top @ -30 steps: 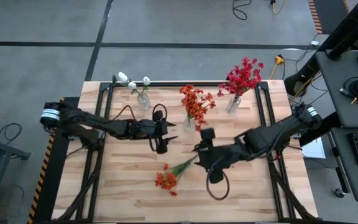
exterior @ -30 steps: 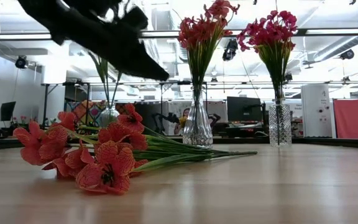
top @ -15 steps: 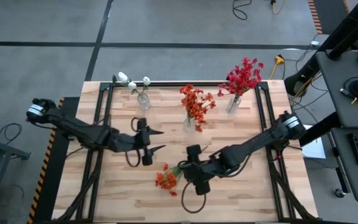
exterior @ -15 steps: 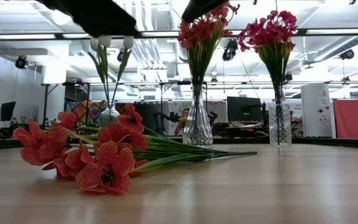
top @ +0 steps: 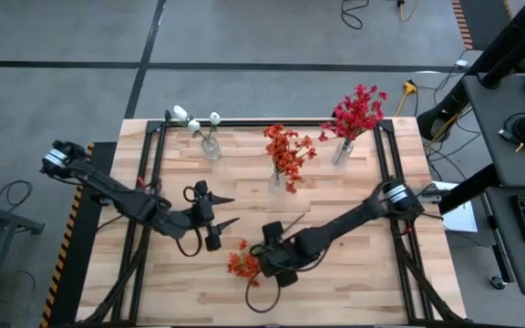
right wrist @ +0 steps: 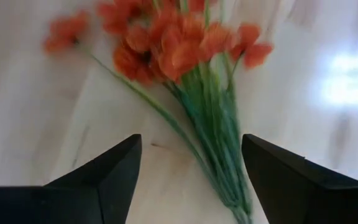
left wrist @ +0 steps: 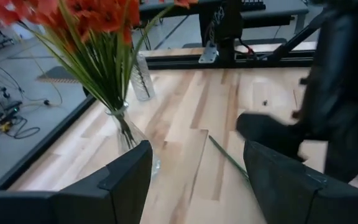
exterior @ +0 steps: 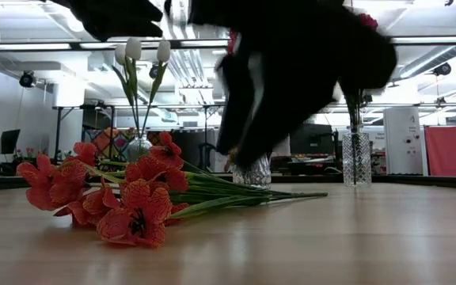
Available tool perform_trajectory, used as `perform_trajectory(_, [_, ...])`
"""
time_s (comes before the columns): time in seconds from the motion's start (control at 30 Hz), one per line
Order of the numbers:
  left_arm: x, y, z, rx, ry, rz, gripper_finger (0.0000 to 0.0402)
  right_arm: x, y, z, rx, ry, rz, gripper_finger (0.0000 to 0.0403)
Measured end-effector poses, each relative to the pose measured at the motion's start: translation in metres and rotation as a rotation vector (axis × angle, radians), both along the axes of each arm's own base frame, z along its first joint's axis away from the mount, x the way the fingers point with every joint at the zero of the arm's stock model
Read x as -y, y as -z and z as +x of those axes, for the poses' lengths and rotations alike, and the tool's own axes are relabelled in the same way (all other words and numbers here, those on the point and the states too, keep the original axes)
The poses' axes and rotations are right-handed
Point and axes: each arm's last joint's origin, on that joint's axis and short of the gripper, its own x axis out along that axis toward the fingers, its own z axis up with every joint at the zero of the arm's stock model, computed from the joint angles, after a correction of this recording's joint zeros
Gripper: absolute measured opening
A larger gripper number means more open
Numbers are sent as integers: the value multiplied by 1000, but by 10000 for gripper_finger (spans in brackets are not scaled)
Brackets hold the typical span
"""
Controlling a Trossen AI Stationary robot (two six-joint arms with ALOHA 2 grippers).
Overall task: Sort flowers into vase by color
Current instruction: Put the orange flowers into the bottom transparent vase
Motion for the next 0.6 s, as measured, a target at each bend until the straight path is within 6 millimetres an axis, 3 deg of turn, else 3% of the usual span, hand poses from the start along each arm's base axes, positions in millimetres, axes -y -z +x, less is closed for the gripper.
perform_trajectory(0.23, [9,12,7,-20,7,-9,236,19,33,15,-70,33,39,266])
perform_trajectory(0.43, [11,10,11,-22,14,21,236,28,38,19,-87,34,55,255])
perform_trajectory(0.6, [11,9,11,-19,19,33,236,29,38,20,-81,26,54,207])
